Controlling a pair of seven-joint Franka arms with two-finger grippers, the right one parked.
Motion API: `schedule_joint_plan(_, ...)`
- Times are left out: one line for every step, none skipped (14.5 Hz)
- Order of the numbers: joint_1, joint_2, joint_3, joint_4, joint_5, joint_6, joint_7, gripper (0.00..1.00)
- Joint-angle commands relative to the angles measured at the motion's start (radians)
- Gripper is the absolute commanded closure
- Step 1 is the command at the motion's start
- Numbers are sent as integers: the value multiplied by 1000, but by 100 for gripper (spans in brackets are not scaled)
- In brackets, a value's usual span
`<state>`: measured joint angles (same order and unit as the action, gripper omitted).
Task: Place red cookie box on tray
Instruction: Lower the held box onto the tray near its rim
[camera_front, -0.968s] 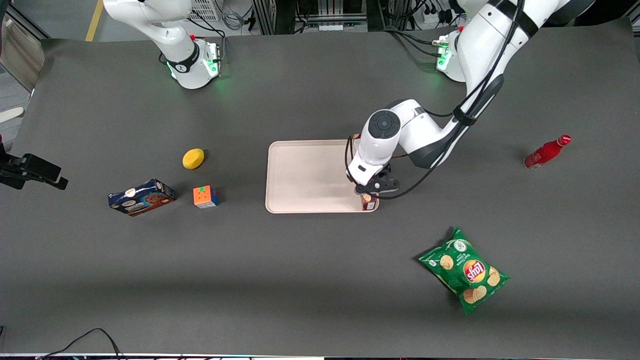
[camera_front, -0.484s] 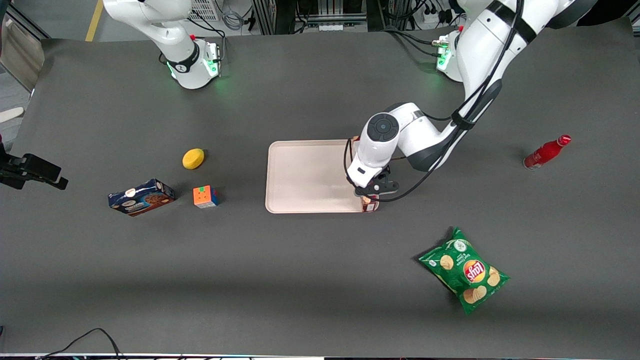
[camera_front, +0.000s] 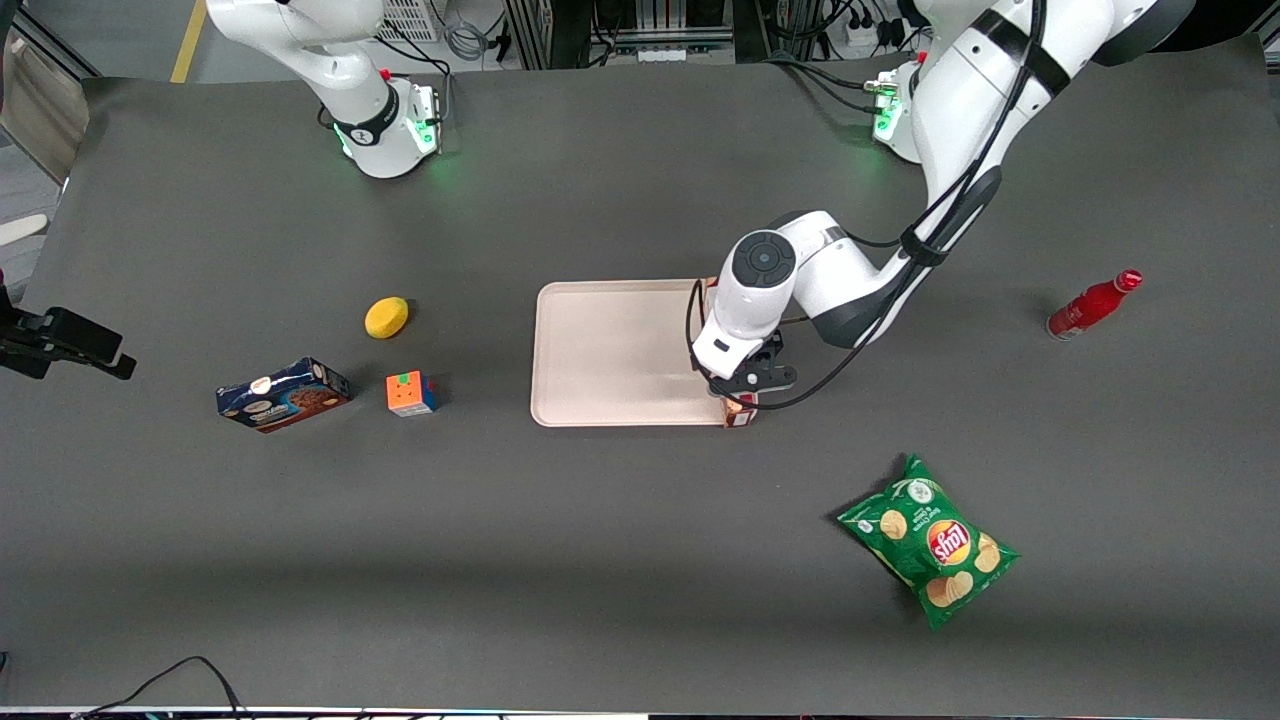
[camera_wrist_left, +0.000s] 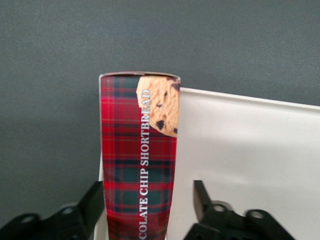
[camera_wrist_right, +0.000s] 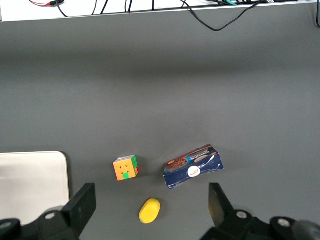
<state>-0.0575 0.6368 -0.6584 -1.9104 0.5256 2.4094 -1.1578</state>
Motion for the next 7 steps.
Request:
schedule_joint_plan(-8,14,-3,24,25,-12,-30,0)
schedule_joint_plan(-8,12,-3,25,25,-12,-28,0)
schedule_joint_plan(-8,9,-4,27,25,-12,-28,0)
schedule_joint_plan(-8,6,-4,28,25,-16,-28,0)
schedule_joint_plan(-8,1,-4,30,25,-19,-25,0)
schedule_joint_plan(-7,-12,-4,40,25,-30,-20,0)
schedule_joint_plan(-4,-37,-6,50,25,-55,-11,0)
